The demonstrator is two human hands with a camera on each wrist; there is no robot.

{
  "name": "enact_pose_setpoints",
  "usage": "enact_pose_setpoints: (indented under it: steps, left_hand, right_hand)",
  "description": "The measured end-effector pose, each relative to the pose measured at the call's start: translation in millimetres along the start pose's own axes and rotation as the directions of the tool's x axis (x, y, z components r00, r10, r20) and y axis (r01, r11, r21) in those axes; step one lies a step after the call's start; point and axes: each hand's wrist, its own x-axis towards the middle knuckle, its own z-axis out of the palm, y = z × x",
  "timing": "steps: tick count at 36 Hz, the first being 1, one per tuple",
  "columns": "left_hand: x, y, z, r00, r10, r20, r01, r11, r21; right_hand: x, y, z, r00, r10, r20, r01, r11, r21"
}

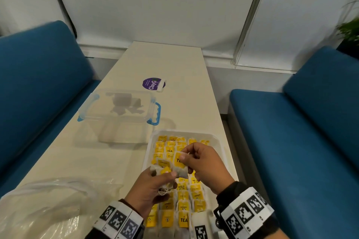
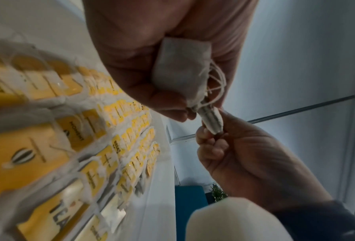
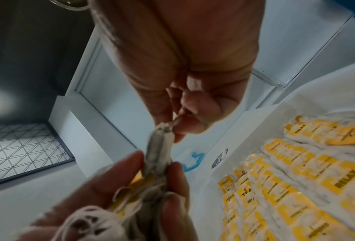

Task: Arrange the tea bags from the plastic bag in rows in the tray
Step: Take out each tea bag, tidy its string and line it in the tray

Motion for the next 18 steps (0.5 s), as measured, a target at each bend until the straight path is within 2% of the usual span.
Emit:
enact_pose_setpoints:
  steps: [6, 13, 18]
  left_hand:
    - [4.6, -4.1, 2.5, 0.999, -0.007, -0.033, 0.006, 1.0, -0.005]
    - [8.4, -5.8, 0.7, 0.995, -0.021, -0.095, 0.012, 0.996, -0.087]
    - [8.5, -8.8, 0.1, 0.993, -0.054, -0.107, 0.043, 0.993, -0.106]
  right_hand:
    - [0.1, 3.0, 4.0, 1.0, -0.028, -0.004, 0.028, 0.998, 0.051]
    - [-7.7, 6.0, 4.4, 0.975, 0.17, 0.142, -0.187, 0.976, 0.11]
    - [-8.0, 9.8, 7.1, 0.974, 0.207, 0.095, -0.223, 0.955, 0.198]
